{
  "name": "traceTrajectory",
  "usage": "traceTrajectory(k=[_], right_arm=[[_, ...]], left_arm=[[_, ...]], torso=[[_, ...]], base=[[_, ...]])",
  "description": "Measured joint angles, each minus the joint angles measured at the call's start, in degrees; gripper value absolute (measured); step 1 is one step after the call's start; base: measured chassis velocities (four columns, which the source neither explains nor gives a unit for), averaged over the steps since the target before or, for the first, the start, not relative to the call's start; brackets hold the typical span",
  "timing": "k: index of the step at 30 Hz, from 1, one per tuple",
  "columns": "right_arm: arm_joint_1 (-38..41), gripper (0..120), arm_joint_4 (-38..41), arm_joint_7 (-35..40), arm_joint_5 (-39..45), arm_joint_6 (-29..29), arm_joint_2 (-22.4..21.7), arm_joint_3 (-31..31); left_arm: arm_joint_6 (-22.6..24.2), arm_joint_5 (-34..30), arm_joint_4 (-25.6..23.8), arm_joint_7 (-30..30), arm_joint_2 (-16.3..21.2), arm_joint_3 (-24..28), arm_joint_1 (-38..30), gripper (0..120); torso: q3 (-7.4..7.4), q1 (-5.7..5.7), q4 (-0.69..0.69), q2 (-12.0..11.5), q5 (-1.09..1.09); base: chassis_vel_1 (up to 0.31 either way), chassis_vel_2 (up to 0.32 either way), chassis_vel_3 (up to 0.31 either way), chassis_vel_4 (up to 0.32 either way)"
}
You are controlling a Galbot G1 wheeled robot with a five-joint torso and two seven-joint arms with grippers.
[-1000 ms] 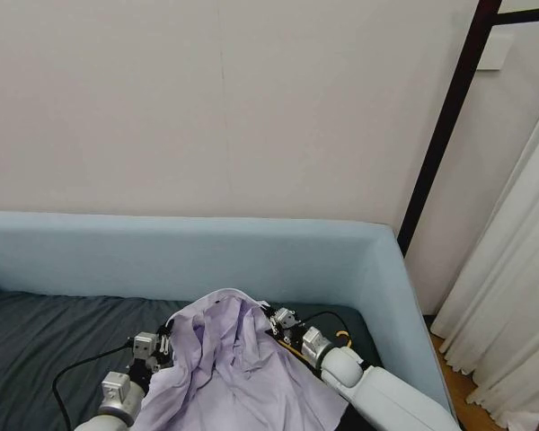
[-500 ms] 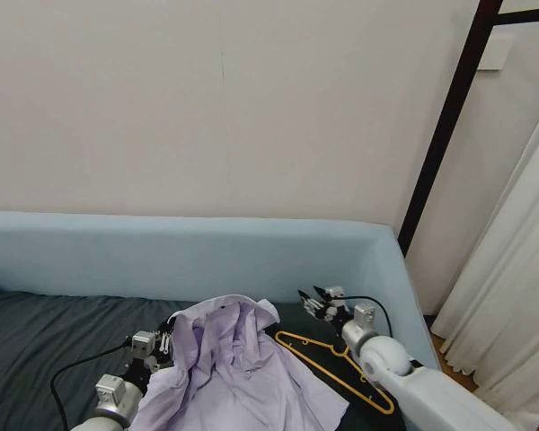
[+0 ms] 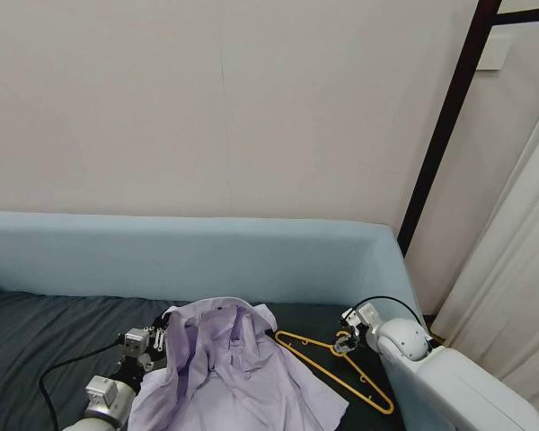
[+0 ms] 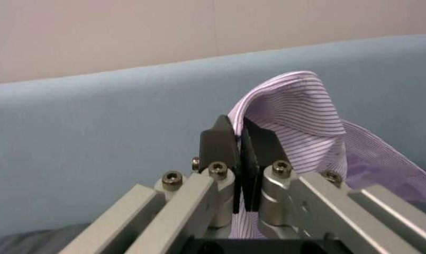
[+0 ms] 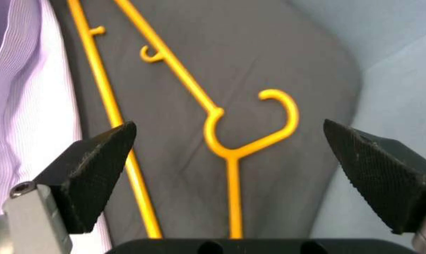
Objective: Pick up the clothes from the sofa and hang them on the clothes hanger.
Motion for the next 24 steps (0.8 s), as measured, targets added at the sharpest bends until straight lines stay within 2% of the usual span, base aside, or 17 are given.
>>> traceTrajectory(k=[24], right_arm=[[-0.6,99,-18.0,-1.4,-8.0,1.0,7.1,2.2]], left_arm=[[-0.2,0.1,0.7,0.0,-0.2,0.2,-0.6,0]], torso=[[0.0,0.0,-0.01,0.0,0.0]], base=[[0.0,0.0,0.0,0.0]])
